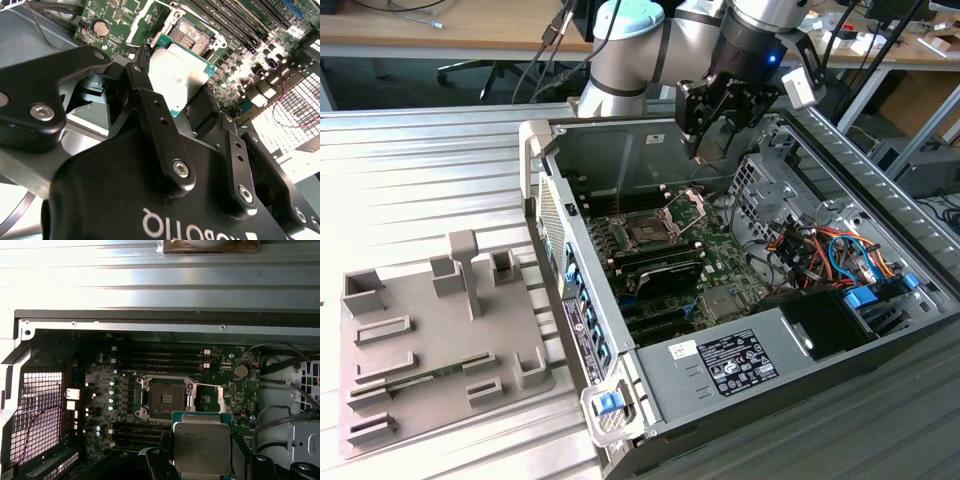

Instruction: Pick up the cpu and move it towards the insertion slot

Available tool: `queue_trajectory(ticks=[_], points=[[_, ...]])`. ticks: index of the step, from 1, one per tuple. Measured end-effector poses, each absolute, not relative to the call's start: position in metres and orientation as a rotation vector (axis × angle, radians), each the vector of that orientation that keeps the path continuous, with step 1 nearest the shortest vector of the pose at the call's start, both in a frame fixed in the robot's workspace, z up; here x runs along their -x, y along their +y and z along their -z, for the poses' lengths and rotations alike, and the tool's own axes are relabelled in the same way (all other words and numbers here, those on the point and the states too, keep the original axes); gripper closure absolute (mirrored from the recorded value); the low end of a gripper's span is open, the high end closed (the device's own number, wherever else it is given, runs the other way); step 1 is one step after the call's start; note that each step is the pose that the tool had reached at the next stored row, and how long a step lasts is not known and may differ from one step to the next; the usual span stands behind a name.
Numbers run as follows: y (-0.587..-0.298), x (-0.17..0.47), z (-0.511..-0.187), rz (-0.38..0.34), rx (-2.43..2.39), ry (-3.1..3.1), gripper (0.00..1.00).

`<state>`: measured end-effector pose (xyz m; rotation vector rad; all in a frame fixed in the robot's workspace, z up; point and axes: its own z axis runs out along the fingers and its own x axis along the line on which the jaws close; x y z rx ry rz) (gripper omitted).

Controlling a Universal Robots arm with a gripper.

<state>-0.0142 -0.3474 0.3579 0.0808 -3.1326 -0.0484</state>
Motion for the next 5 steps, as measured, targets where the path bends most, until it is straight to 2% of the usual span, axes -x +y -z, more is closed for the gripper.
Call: queue_trajectory(ticks=[5], points=[[-0.3474,0.0142,-0.3575,0.048,-0.081,-3.133,0.45]])
